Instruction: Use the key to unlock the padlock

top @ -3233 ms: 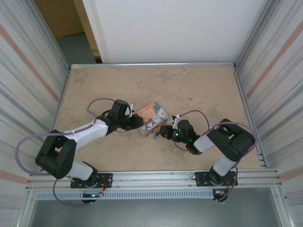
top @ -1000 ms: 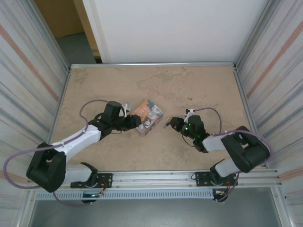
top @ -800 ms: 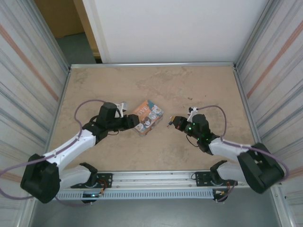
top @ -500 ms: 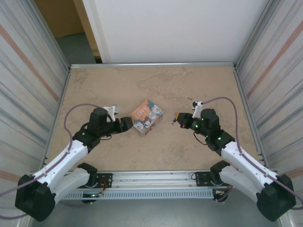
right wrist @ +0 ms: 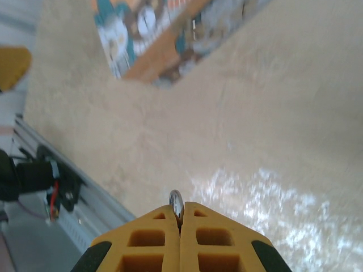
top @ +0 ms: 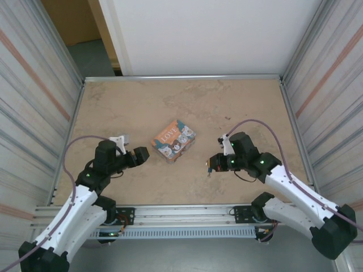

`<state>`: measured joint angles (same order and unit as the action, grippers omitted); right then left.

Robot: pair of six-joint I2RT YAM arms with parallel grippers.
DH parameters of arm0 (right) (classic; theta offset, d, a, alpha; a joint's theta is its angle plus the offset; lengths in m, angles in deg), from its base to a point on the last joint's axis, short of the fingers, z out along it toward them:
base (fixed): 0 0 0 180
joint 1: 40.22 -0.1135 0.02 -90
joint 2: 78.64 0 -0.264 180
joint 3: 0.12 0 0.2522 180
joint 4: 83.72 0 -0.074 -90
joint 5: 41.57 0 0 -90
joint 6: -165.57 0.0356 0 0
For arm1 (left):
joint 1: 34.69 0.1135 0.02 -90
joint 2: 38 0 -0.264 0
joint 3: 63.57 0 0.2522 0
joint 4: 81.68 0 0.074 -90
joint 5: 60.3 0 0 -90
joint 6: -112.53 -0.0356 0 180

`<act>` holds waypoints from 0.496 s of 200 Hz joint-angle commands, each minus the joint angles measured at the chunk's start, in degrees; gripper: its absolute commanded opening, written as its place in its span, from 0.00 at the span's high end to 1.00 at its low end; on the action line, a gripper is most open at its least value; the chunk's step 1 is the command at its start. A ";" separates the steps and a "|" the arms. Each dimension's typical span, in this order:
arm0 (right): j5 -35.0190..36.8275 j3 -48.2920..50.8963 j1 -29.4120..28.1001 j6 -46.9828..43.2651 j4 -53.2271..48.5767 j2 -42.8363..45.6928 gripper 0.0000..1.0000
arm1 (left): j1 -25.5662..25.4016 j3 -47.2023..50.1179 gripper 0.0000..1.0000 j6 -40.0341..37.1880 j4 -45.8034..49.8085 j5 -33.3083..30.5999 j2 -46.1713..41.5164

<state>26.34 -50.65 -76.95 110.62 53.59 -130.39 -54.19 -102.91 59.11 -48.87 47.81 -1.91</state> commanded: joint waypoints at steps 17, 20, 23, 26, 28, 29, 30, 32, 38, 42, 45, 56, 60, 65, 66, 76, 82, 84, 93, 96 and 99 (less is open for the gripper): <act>-4.99 -1.72 -3.94 -0.79 -2.42 -7.63 1.00 | 0.66 0.45 0.22 -1.43 3.27 -0.77 -1.46; -5.22 -1.72 -4.16 -0.70 -2.26 -8.41 1.00 | 0.62 0.46 0.22 -1.49 3.32 -0.64 -1.42; -5.49 -1.80 -4.29 -0.68 -2.08 -9.07 1.00 | 0.69 0.44 0.22 -1.48 3.36 -0.63 -1.44; -5.79 -1.76 -4.50 -0.68 -1.83 -9.74 1.00 | 0.68 0.45 0.22 -1.50 3.36 -0.62 -1.43; -6.09 -1.67 -4.60 -0.73 -1.66 -10.19 1.00 | 0.65 0.45 0.22 -1.48 3.36 -0.62 -1.50; -6.24 -1.65 -4.68 -0.70 -1.53 -10.42 1.00 | 0.63 0.45 0.22 -1.45 3.32 -0.62 -1.53; -6.36 -1.60 -4.80 -0.65 -1.46 -10.63 1.00 | 0.62 0.45 0.22 -1.48 3.39 -0.57 -1.50; -6.71 -1.56 -4.83 -0.61 -1.17 -11.07 1.00 | 0.61 0.45 0.22 -1.46 3.44 -0.61 -1.52; -7.65 -1.39 -5.02 -0.43 -0.37 -12.43 1.00 | 0.69 0.45 0.22 -1.45 3.44 -0.60 -1.55; -8.17 -1.23 -5.09 -0.34 0.09 -13.39 1.00 | 0.64 0.45 0.22 -1.49 3.49 -0.58 -1.59; -8.56 -1.22 -5.18 -0.27 0.44 -14.05 1.00 | 0.70 0.45 0.22 -1.44 3.53 -0.66 -1.56; -9.15 -1.11 -5.67 -0.11 1.63 -16.44 1.00 | 0.72 0.36 0.22 -1.51 3.69 -0.75 -1.66; -9.13 -1.10 -5.91 -0.07 2.11 -17.30 1.00 | 0.75 0.36 0.22 -1.52 3.79 -0.71 -1.66; -9.23 -1.03 -6.23 0.05 2.73 -18.45 1.00 | 0.71 0.30 0.22 -1.56 3.87 -0.77 -1.73; -9.26 -1.03 -6.28 0.08 2.78 -18.64 1.00 | 0.75 0.28 0.22 -1.58 3.88 -0.78 -1.69; -9.24 -0.94 -6.98 0.63 4.82 -20.59 1.00 | 0.73 0.27 0.22 -1.65 3.95 -0.67 -1.67; -9.37 -0.80 -7.26 1.03 6.00 -21.57 1.00 | 0.75 0.23 0.22 -1.67 4.06 -0.64 -1.58; -9.40 -0.70 -7.36 1.24 6.41 -21.82 1.00 | 0.78 0.20 0.22 -1.64 4.06 -0.62 -1.58; -9.79 -0.27 -7.74 2.12 8.64 -23.62 1.00 | 0.78 0.18 0.22 -1.68 4.18 -0.64 -1.64; -9.88 -0.20 -7.75 2.39 9.30 -24.11 1.00 | 0.79 0.17 0.22 -1.73 4.19 -0.69 -1.57; -10.05 -0.07 -7.94 2.66 10.01 -24.70 1.00 | 0.81 0.16 0.22 -1.62 4.24 -0.76 -1.62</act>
<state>19.10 -50.76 -83.46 110.88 56.50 -151.00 -53.84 -102.89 58.67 -45.59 47.59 -2.89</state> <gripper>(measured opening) 0.044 0.784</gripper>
